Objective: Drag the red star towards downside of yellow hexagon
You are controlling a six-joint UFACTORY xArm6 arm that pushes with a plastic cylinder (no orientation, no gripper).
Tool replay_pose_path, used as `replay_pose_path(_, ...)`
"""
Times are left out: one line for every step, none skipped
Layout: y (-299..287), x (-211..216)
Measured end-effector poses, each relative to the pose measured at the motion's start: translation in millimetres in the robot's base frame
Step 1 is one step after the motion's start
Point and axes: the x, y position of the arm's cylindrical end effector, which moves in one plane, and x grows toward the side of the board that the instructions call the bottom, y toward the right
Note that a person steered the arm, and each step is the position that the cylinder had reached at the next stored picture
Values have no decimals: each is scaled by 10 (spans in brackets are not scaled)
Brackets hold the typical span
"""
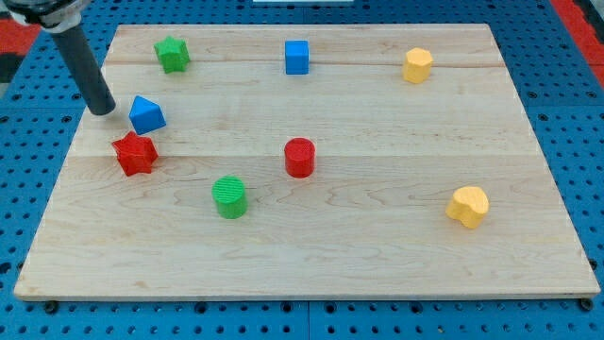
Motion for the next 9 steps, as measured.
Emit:
replay_pose_path(155, 414)
replay_pose_path(825, 536)
replay_pose_path(1066, 570)
replay_pose_path(814, 877)
replay_pose_path(814, 1302)
replay_pose_path(805, 1399)
replay_pose_path(1214, 1459)
replay_pose_path(1269, 1316)
replay_pose_path(1393, 1014)
